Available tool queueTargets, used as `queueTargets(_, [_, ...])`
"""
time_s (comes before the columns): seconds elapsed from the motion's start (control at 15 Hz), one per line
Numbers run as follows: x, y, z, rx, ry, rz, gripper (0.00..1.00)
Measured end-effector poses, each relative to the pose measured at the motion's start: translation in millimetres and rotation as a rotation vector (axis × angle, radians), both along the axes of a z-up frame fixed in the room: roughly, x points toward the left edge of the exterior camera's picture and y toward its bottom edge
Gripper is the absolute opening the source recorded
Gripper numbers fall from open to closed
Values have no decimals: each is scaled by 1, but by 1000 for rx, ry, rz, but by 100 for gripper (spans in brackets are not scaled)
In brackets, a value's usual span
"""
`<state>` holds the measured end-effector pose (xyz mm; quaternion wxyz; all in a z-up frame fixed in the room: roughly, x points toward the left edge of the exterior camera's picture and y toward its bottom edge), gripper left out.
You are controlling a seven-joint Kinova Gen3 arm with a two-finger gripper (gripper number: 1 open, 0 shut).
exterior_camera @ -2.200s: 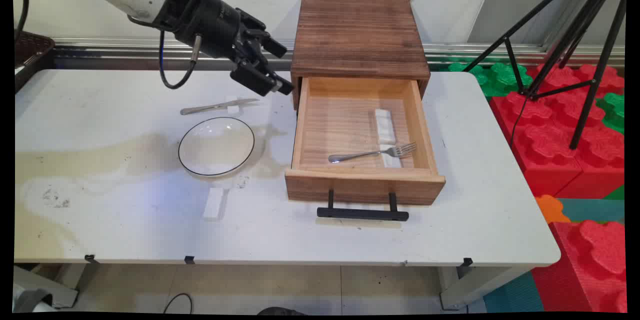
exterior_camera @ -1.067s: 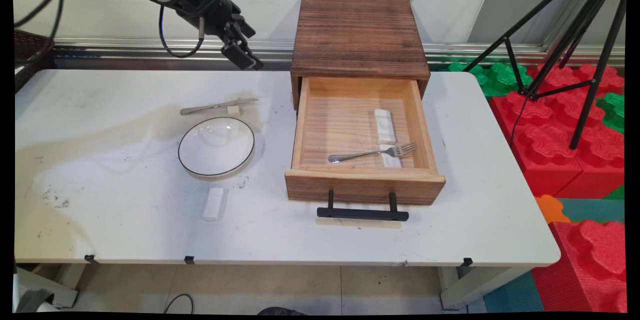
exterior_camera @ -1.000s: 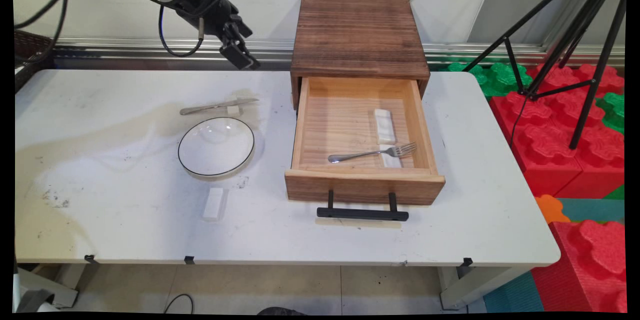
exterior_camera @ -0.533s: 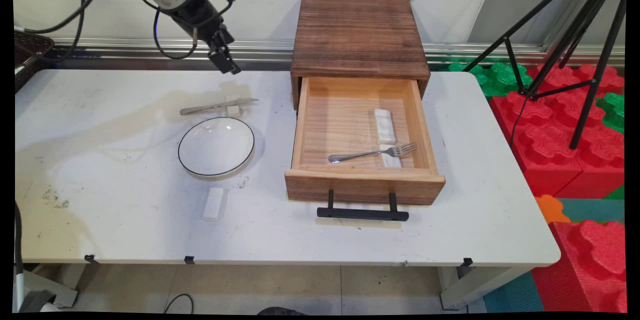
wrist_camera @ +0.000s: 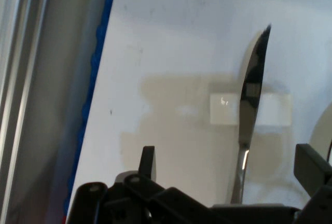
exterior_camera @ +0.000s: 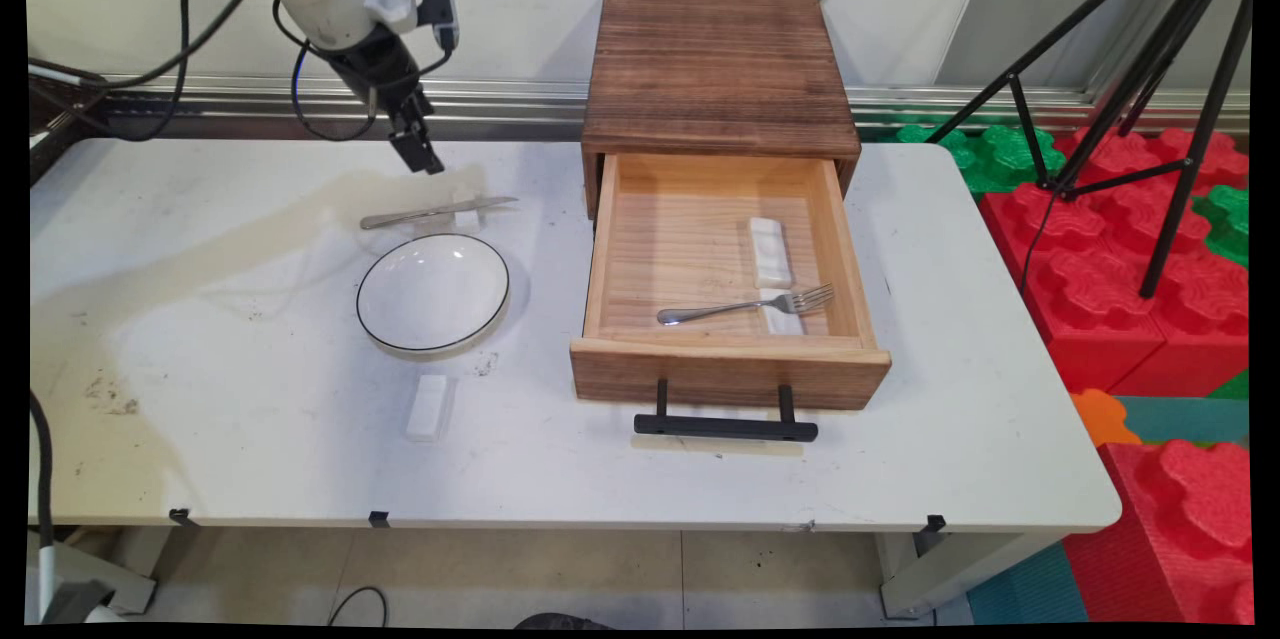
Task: Pick up the knife from the left of the white plate
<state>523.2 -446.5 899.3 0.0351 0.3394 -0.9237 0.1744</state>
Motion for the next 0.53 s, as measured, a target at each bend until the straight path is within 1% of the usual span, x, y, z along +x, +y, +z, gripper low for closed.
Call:
queueTargets(0.27, [11,-6,-22,49,-31,11,100])
queueTargets(0.53, [18,-11,-43,100,-44,19,100])
